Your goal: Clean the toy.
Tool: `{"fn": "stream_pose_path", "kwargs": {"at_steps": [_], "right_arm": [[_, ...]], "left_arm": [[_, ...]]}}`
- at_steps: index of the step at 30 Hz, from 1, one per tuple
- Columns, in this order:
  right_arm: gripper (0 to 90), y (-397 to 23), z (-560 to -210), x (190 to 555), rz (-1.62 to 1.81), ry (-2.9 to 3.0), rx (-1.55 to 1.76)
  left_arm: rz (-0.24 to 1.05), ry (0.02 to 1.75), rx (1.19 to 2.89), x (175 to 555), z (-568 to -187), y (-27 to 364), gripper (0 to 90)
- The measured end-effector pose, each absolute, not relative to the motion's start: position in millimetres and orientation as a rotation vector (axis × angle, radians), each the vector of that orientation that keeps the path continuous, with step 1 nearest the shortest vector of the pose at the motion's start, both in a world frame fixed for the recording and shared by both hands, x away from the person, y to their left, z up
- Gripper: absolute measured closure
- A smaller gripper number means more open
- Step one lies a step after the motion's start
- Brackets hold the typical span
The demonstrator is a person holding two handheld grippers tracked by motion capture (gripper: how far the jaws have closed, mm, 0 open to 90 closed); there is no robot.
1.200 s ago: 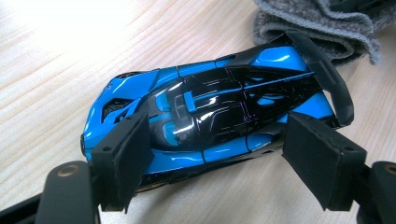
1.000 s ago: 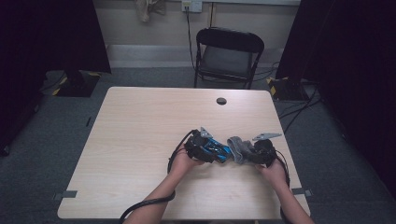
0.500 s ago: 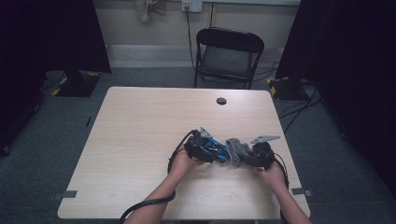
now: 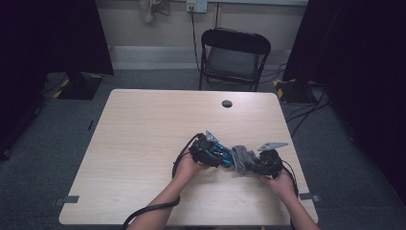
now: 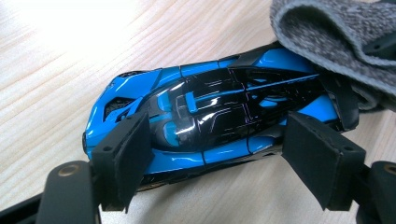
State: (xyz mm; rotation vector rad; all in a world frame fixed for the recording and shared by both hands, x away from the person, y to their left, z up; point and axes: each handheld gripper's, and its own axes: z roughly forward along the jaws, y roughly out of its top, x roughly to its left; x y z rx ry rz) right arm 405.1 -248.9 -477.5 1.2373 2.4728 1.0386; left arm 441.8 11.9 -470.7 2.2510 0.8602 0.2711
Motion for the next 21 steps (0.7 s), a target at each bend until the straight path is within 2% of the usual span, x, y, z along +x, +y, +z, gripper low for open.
{"fn": "stream_pose_path", "kwargs": {"at_steps": [21], "right_arm": [[70.7,-241.6,-476.7,381.7,1.081,2.573,1.163]], "left_arm": [[0.271,0.863,2.253,442.0,-470.4,12.1,23.5]]}}
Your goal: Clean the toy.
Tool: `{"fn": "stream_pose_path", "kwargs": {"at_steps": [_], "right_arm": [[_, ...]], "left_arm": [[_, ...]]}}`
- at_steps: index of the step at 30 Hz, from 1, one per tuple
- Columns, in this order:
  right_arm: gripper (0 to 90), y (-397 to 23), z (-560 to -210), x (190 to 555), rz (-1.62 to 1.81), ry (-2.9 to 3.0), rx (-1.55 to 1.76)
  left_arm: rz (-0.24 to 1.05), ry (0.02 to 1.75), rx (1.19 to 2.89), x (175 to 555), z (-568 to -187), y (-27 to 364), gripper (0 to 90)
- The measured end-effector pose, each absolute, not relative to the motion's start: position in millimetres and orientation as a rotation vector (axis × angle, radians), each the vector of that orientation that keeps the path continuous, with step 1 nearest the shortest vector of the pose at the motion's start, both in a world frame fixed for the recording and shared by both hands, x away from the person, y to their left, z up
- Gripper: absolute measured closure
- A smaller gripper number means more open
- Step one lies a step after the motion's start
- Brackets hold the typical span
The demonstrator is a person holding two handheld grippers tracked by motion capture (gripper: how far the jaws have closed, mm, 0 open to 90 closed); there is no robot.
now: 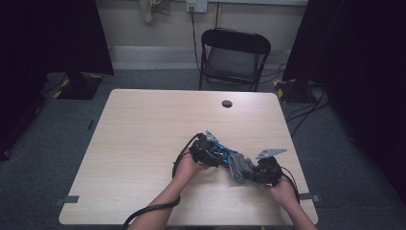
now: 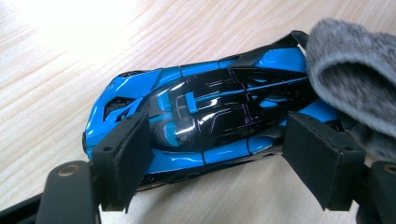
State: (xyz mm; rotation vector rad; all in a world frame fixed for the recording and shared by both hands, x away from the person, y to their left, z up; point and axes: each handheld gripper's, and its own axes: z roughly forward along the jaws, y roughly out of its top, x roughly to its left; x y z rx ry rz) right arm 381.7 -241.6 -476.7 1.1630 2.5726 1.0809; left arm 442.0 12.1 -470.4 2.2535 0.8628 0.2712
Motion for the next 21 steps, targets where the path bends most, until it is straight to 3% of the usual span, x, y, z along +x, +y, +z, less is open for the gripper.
{"fn": "stream_pose_path", "kwargs": {"at_steps": [13,21], "right_arm": [[70.4,-222.8,-474.1,365.9,1.103,2.656,1.049],[70.3,-233.0,-462.1,366.9,1.123,2.608,1.049]], "left_arm": [[0.273,0.862,2.247,441.5,-470.9,11.8,23.6],[0.277,0.85,2.249,441.4,-471.1,12.9,23.6]]}}
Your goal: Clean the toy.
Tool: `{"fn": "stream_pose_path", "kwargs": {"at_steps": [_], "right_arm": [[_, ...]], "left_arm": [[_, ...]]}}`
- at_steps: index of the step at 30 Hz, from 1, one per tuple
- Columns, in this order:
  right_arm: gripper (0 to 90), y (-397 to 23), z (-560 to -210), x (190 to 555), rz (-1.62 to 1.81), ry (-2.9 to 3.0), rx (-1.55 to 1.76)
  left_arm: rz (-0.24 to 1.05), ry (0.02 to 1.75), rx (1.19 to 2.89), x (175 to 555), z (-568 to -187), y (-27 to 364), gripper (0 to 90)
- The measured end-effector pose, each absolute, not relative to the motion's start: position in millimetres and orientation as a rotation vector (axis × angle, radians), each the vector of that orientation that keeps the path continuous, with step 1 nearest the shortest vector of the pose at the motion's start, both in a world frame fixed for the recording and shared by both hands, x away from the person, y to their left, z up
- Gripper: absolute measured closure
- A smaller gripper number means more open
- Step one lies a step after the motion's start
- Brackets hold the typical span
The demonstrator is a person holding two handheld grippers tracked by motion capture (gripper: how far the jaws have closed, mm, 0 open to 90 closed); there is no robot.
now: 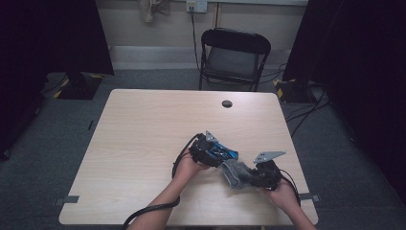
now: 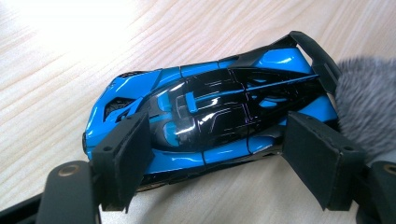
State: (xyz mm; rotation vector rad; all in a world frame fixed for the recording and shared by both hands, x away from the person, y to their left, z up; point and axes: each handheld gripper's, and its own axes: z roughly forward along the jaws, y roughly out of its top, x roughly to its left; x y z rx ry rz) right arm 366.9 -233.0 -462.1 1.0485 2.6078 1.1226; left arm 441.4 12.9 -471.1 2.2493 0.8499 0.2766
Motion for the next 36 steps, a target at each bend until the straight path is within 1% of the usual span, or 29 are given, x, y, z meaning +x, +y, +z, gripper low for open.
{"fn": "stream_pose_path", "kwargs": {"at_steps": [8,19,24,29,36], "right_arm": [[70.5,-256.6,-447.9,379.2,1.129,2.475,1.138],[70.4,-276.7,-456.0,405.1,1.079,2.367,1.29],[70.4,-271.8,-466.4,413.1,1.028,2.38,1.301],[70.4,-257.3,-475.4,413.3,1.009,2.4,1.283],[70.5,-250.8,-475.7,411.6,1.006,2.42,1.266]], "left_arm": [[0.273,0.851,2.245,441.2,-471.3,13.1,23.6],[0.268,0.842,2.251,441.9,-471.1,13.1,23.6],[0.267,0.847,2.248,441.7,-471.2,13.0,23.6],[0.263,0.851,2.24,441.9,-471.3,13.7,23.6],[0.269,0.847,2.249,441.9,-471.0,13.6,23.8]]}}
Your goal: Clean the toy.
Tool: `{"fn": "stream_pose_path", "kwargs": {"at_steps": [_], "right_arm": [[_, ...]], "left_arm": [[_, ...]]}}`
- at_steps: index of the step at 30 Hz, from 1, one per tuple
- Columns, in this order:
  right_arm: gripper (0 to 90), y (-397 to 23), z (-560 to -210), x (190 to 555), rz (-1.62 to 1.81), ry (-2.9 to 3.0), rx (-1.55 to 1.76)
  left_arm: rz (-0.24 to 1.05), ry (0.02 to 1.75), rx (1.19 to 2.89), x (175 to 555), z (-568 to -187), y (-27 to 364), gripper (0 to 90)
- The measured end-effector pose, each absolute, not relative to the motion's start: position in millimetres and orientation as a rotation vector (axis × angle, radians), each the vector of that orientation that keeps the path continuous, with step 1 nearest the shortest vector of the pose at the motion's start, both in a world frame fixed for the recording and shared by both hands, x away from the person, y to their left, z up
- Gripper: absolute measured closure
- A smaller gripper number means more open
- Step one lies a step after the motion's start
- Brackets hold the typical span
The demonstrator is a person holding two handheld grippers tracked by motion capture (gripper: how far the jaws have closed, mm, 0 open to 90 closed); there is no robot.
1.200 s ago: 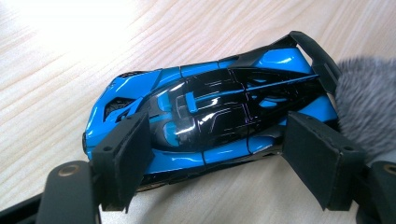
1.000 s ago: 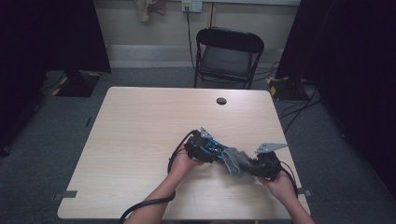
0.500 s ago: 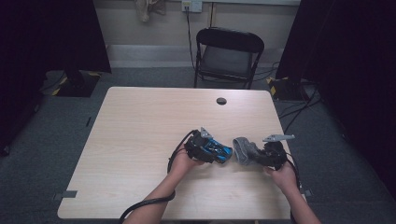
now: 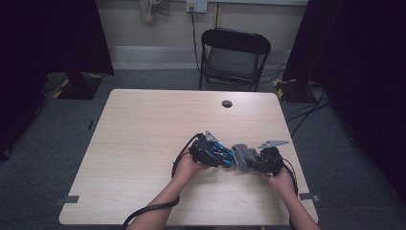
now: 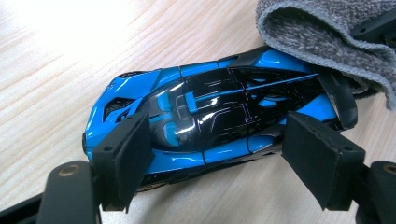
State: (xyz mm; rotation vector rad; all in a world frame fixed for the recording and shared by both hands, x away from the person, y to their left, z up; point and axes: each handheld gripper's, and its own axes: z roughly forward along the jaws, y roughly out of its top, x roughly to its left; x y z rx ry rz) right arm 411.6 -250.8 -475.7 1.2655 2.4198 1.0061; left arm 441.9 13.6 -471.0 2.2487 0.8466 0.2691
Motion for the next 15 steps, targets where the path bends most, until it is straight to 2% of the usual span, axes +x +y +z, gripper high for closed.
{"fn": "stream_pose_path", "kwargs": {"at_steps": [15], "right_arm": [[70.5,-249.9,-476.8,398.9,1.036,2.443,1.248]], "left_arm": [[0.269,0.847,2.25,441.9,-471.1,13.3,23.8]]}}
